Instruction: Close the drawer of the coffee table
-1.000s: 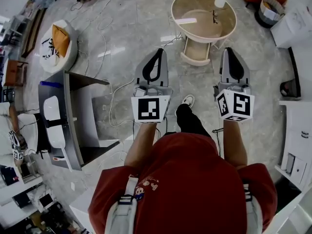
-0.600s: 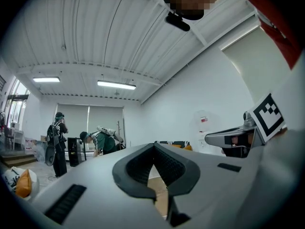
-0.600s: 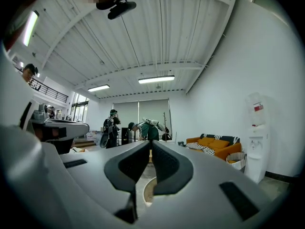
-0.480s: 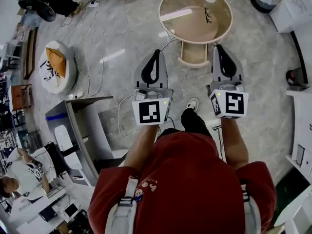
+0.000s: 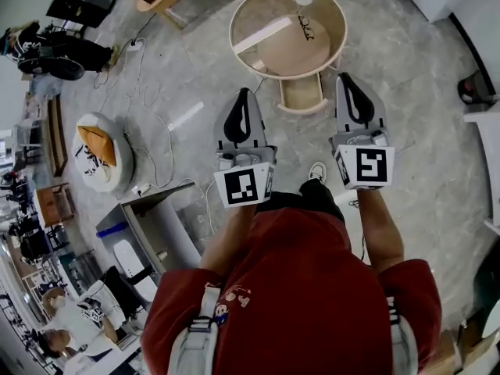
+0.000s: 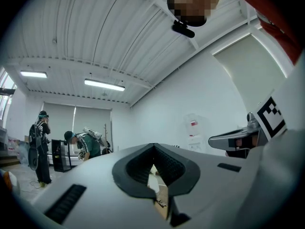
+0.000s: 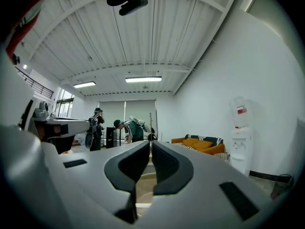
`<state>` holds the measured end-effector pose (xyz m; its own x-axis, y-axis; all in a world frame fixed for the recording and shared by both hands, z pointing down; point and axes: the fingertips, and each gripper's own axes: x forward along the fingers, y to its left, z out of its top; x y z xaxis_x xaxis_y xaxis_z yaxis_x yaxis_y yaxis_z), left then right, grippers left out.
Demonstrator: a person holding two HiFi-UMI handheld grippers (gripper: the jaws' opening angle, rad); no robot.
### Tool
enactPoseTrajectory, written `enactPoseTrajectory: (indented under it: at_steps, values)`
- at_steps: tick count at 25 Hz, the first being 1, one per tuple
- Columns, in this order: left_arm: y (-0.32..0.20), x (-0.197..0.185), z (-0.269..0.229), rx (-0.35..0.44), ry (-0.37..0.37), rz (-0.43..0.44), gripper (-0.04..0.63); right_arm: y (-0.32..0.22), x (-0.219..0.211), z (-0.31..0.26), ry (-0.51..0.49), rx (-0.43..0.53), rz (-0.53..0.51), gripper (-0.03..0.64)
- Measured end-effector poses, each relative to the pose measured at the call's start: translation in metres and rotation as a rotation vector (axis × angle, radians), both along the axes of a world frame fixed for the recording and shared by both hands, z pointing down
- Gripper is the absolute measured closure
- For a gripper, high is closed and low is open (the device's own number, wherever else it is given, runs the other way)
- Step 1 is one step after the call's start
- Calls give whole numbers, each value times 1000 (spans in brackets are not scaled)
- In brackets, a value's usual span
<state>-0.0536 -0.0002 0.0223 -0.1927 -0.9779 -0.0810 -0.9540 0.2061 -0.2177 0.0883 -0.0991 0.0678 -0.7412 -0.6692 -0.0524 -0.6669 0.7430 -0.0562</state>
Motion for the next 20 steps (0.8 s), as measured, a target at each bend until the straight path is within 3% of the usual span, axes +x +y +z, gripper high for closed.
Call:
enactPoseTrajectory:
  at_steps: [13,20]
  values:
    - [-63,33,27,-26,42,213,583,-23,60,26,62,-50,215,588]
    - [-96,2,47,-25,135,321,583,-25,44,36,110,-45,341,588]
